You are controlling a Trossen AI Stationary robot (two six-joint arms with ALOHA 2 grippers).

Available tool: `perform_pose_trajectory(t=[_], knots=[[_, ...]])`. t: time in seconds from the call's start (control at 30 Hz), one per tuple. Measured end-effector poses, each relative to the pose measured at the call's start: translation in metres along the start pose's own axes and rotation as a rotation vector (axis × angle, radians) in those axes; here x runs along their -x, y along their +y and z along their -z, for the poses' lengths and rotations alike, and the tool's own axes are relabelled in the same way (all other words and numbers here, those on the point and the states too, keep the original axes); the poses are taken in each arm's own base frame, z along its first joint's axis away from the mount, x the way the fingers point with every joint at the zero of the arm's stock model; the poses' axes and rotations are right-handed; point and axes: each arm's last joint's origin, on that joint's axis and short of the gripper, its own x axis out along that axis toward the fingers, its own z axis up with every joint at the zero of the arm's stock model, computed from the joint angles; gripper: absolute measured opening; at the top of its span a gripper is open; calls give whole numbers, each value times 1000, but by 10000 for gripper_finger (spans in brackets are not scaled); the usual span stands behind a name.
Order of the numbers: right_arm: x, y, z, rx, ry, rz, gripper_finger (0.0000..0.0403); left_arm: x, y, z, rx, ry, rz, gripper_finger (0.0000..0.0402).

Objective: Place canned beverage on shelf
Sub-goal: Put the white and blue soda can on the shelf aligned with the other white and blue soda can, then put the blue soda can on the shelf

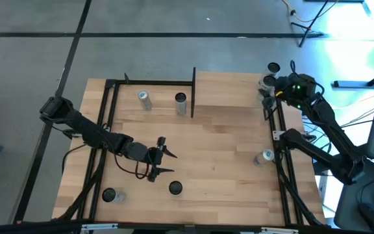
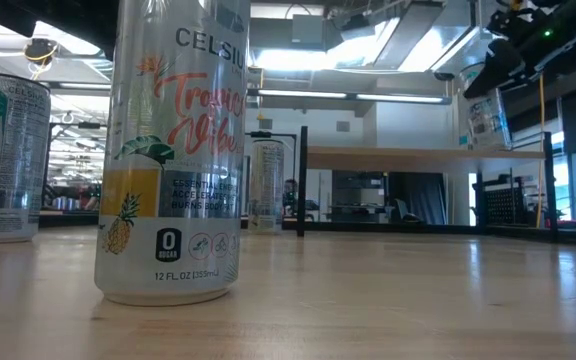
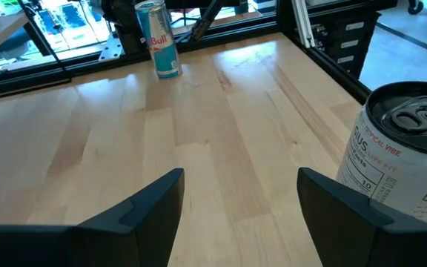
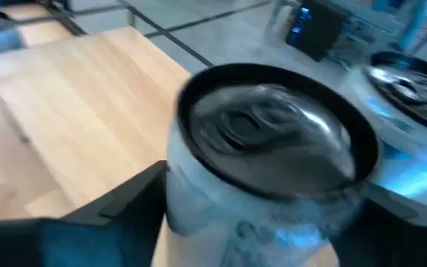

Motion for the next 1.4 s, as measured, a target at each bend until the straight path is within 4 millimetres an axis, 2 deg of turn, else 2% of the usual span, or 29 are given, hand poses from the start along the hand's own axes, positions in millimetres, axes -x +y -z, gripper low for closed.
perform_pose_trajectory(t=[0.1, 0.23, 0.5, 0.73, 0.93, 1.4], knots=[[3, -1, 1, 2, 4, 49, 341, 0, 0, 0, 1, 0, 0, 247], [7, -1, 1, 4, -11, 58, 358, 0, 0, 0, 2, 0, 0, 247], [17, 0, 0, 6, -57, 67, 361, 0, 0, 0, 18, 0, 0, 247], [31, -3, -16, -67, -125, 62, 361, 0, 0, 0, 18, 0, 0, 247], [39, -4, -22, -123, -136, 55, 362, 0, 0, 0, 17, 0, 0, 247], [47, 3, -37, -163, -243, -286, 362, 0, 1, 0, 18, 0, -14, 247]])
